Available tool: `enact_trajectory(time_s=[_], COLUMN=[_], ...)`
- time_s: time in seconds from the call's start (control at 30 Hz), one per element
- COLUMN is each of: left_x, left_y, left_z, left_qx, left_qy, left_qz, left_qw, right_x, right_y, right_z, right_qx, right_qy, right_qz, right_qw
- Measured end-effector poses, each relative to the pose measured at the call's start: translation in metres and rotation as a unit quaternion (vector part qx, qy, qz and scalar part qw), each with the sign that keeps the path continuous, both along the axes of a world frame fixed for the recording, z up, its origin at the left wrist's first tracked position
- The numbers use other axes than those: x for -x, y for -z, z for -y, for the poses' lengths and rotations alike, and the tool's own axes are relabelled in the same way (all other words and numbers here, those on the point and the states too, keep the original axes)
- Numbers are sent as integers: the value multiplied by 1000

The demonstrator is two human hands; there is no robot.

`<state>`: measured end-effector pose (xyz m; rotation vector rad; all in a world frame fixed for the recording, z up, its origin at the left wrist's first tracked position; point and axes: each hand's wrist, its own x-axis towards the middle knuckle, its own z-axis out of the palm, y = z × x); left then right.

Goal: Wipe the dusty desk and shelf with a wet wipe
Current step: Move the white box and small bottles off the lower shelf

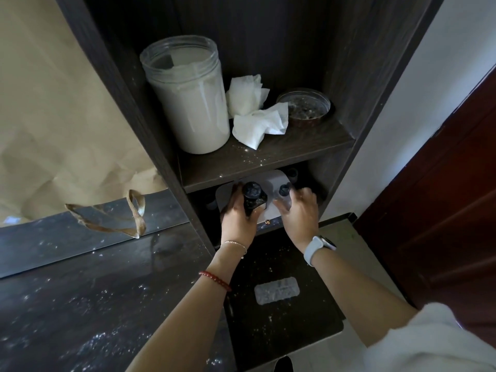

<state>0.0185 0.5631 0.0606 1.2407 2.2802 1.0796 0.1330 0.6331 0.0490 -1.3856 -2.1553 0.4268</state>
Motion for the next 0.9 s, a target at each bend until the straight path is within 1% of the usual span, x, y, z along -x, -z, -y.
enact_trajectory(time_s=[0.1, 0.2, 0.27, 0.43, 0.53, 0.6, 0.63, 0.7, 0.77, 0.8, 0.83, 0.9], left_x=[2, 2, 0, -7, -17, -30, -35, -41, -38, -36, -33, -29], left_y=[0, 2, 2, -2, 2, 15, 25, 43, 53, 55, 54, 53], left_z=[-8, -14, -17, -19, -1, 20, 32, 50, 57, 57, 56, 57], left_qx=[36, 39, 45, 67, 54, 34, 34, 55, 85, 93, 98, 108], left_qy=[3, 5, 13, 30, 10, -1, 3, 13, 20, 22, 26, 40], left_qz=[-1, -20, -19, -10, -64, -134, -177, -249, -278, -286, -295, -308], left_qw=[999, 999, 999, 997, 996, 990, 984, 967, 957, 953, 950, 944], right_x=[6, 11, 14, 14, 3, -12, -22, -42, -59, -66, -72, -79], right_y=[-4, -6, -7, -3, 2, 11, 19, 44, 74, 89, 103, 125], right_z=[-1, -2, -2, 2, 11, 26, 36, 55, 71, 76, 79, 82], right_qx=[28, 57, 69, 56, 28, -8, -18, -4, 71, 114, 154, 213], right_qy=[10, 27, 33, -21, -35, -40, -48, -69, -87, -98, -111, -149], right_qz=[6, 3, -6, -45, -117, -160, -165, -127, -43, 7, 60, 179], right_qw=[1000, 998, 997, 997, 992, 986, 985, 989, 993, 989, 980, 949])
